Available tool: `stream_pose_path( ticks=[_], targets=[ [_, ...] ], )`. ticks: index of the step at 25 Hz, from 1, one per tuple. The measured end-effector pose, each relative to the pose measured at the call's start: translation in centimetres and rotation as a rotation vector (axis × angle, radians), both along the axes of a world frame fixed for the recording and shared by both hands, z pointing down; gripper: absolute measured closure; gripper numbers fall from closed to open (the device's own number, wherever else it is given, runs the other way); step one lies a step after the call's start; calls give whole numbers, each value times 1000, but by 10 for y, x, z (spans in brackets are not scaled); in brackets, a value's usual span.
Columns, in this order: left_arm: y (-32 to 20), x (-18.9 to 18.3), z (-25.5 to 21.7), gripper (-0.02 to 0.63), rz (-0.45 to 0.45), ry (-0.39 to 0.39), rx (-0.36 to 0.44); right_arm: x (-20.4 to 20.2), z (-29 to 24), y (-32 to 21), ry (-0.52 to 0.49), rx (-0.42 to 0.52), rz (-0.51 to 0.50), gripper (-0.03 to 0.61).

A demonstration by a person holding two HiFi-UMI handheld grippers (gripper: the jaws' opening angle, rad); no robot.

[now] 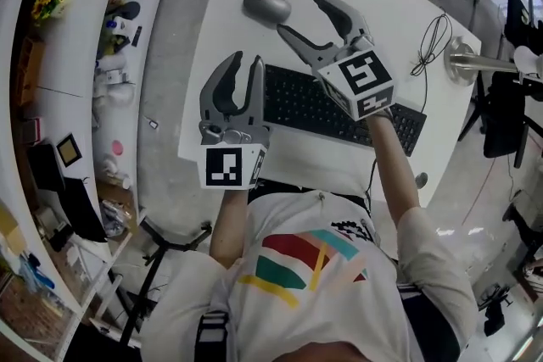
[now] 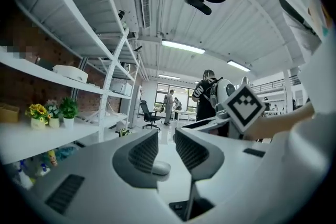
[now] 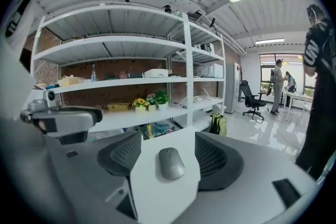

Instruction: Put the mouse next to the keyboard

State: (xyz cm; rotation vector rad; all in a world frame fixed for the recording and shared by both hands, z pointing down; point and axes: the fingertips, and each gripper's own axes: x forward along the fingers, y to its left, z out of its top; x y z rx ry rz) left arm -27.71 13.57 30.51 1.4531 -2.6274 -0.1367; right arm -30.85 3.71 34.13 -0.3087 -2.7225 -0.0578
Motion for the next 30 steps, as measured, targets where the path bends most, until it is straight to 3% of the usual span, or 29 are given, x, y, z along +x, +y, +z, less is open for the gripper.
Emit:
stream_pose_path(
  ticks=[4, 8, 12, 14, 18, 28, 30],
  targets=[
    [10, -17, 20, 480, -37, 26, 11, -49, 42, 4, 111, 124, -75, 255],
    [17, -29, 40, 479, -75, 76, 17, -75, 83, 22, 252, 130, -196, 218],
    [7, -31, 50, 480, -36, 124, 55, -88, 120, 27, 381, 210, -279, 218],
    [6, -32, 54, 569, -32, 119, 56, -92, 134, 26, 429, 197, -282, 218],
    [7, -35, 60, 569, -32, 126, 51, -98, 151, 25, 490, 76, -251, 218],
    [15, -40, 70, 569, -30, 176, 49, -100, 151, 21, 504, 114, -213, 222],
    [15, -42, 68, 569, -37, 176, 49, -100, 150, 19, 531, 114, -200, 275]
  ],
)
